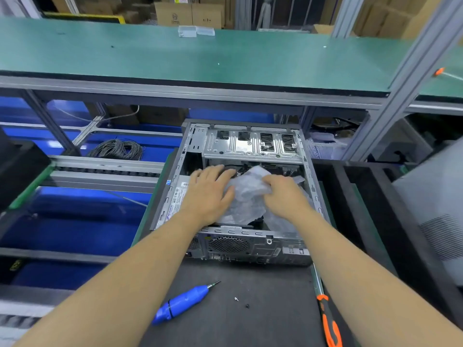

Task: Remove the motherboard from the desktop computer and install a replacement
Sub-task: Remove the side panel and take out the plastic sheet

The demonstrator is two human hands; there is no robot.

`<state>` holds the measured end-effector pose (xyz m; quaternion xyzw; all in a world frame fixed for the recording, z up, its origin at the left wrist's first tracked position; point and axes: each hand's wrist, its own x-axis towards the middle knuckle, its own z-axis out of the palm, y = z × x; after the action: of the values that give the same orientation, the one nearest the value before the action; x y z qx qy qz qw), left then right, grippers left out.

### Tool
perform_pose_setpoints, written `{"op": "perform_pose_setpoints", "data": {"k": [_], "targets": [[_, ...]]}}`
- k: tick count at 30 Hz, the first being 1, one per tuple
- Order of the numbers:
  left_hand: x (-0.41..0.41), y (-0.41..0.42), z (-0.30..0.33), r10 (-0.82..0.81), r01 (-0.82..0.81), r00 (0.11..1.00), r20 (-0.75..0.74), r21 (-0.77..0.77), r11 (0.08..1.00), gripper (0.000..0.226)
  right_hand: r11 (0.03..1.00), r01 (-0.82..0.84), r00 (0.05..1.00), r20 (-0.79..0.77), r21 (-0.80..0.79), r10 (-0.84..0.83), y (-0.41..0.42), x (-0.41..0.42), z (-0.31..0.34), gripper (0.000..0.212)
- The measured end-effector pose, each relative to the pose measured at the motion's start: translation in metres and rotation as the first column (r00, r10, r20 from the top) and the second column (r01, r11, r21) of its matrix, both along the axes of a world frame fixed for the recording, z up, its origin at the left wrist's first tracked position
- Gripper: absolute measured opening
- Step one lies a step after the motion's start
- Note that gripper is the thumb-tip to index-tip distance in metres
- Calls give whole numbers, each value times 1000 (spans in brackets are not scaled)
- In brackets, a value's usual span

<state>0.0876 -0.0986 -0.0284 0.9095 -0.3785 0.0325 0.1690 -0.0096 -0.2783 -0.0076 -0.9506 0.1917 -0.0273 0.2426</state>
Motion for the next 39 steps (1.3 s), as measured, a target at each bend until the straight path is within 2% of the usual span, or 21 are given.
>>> {"op": "perform_pose_setpoints", "data": {"k": [1, 3, 6, 8, 10, 12, 13, 14, 16, 17, 19, 21, 23, 25, 26, 28, 30, 32, 34, 37, 39], "targets": [[-3, -4, 8, -59, 43, 985, -159, -102, 994, 56, 997, 23, 993, 110, 77, -31, 0, -1, 8, 32], [-11, -14, 25, -146, -30, 870, -472, -345, 938, 70, 964, 30, 946, 303, 263, -112, 0, -4, 29, 34], [-21, -33, 51, -254, -159, 780, -572, -574, 804, 79, 901, -35, 874, 450, 433, -183, -1, -8, 64, 26], [-25, -44, 64, -310, -224, 732, -607, -644, 732, 67, 833, -126, 865, 470, 539, -174, -3, -16, 82, 28], [-29, -48, 75, -388, -313, 634, -669, -681, 662, 53, 619, -287, 887, 447, 731, -115, -9, -22, 89, 26], [-36, -47, 83, -488, -445, 502, -714, -697, 562, 52, 301, -362, 911, 403, 882, -86, -17, -35, 91, 38], [-41, -45, 87, -526, -491, 456, -718, -696, 525, 53, 261, -350, 913, 390, 900, -121, -21, -41, 90, 43], [-46, -43, 90, -560, -512, 420, -714, -696, 504, 51, 323, -319, 903, 389, 891, -182, -23, -46, 89, 49], [-59, -36, 94, -638, -489, 343, -690, -711, 506, 43, 487, -235, 861, 413, 841, -298, -25, -55, 84, 61], [-66, -32, 95, -667, -461, 286, -688, -709, 533, 39, 461, -226, 870, 391, 858, -300, -25, -61, 79, 69], [-80, -16, 94, -695, -392, 125, -708, -678, 621, 44, 307, -271, 903, 352, 912, -247, -17, -72, 70, 75], [-92, 7, 89, -734, -328, -87, -674, -676, 660, 53, 185, -311, 930, 338, 932, -141, -6, -89, 61, 60], [-106, 33, 80, -725, -235, -256, -639, -686, 688, 50, 207, -273, 956, 290, 940, -55, 10, -107, 55, 43], [-122, 61, 69, -612, -16, -237, -754, -627, 779, 43, 231, -201, 979, 199, 952, 30, 26, -127, 43, 23], [-129, 75, 62, -519, 108, -194, -832, -544, 832, 50, 256, -189, 979, 160, 948, 130, 35, -137, 35, 29], [-138, 104, 43, -281, 368, -107, -954, -300, 880, 70, 388, -111, 957, -7, 915, 289, 55, -154, 16, 65], [-145, 134, 26, -51, 581, 12, -999, -34, 813, 65, 492, -16, 905, -196, 871, 377, 80, -169, -7, 66], [-151, 162, 8, 161, 605, 119, -980, 201, 771, 76, 617, -11, 822, -344, 787, 454, 107, -180, -28, 47], [-159, 186, -10, 258, 525, 170, -951, 309, 793, 93, 717, -43, 784, -421, 696, 456, 140, -185, -45, 42], [-171, 212, -33, 27, 318, 168, -985, 80, 945, 73, 793, -120, 814, -397, 597, 423, 195, -177, -65, 43], [-175, 227, -38, -27, 258, 176, -984, 19, 966, 56, 811, -158, 845, -348, 564, 406, 227, -170, -78, 42]]}}
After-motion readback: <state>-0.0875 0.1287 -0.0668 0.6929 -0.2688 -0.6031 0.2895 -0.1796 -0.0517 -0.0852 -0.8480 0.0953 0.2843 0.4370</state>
